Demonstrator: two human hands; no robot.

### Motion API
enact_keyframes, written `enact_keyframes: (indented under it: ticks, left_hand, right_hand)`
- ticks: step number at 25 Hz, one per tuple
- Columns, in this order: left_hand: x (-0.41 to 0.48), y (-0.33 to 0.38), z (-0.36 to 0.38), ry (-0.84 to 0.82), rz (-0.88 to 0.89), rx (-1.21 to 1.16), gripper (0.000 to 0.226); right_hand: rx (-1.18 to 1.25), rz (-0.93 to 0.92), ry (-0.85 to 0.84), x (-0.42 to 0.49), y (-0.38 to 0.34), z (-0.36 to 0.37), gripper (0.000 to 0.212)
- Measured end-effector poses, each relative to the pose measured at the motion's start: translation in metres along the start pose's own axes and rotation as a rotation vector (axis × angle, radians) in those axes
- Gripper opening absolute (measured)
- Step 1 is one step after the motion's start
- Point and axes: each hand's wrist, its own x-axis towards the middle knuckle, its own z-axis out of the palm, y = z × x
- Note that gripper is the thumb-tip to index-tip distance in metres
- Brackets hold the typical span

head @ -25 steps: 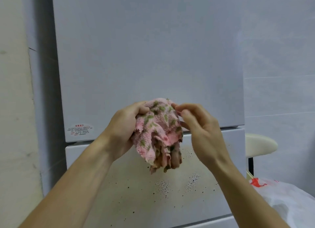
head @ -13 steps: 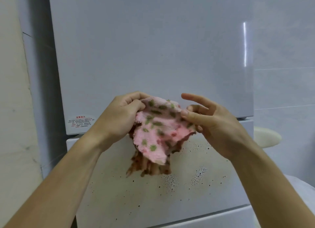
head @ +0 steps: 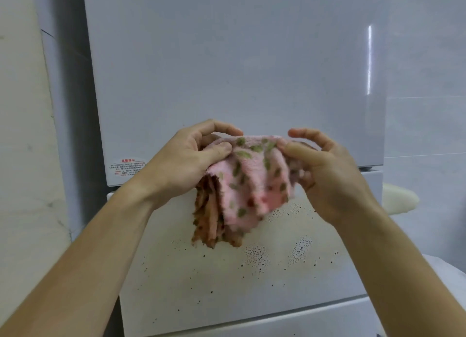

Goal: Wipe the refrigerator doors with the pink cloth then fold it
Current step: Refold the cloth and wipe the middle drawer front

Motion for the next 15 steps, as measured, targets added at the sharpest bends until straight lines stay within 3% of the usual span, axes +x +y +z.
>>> enact_keyframes:
  ticks: [5,10,12,15]
  left_hand:
    - [-0.003,0.011,0.010,-0.157,-0.025,-0.142,0.034]
    - [0.005,0.018,0.016,-0.321,-0.025,-0.125,0.040]
    - [0.003,0.014,0.013,-0.339,-0.008,-0.111,0.029]
    - [0.000,0.014,0.017,-0.262,-0.014,-0.104,0.043]
  right_hand:
    - [-0.066,0.088,-0.199,0.008,-0.024,0.007,0.033]
    - [-0.257,-0.022,-0.384,0.021,-0.046,0.018,0.028]
    - [-0.449,-0.109,-0.357,0.025,-0.058,0.011,0.024]
    - [-0.775,-0.194,-0.362,0.027,-0.068,-0.002,0.023]
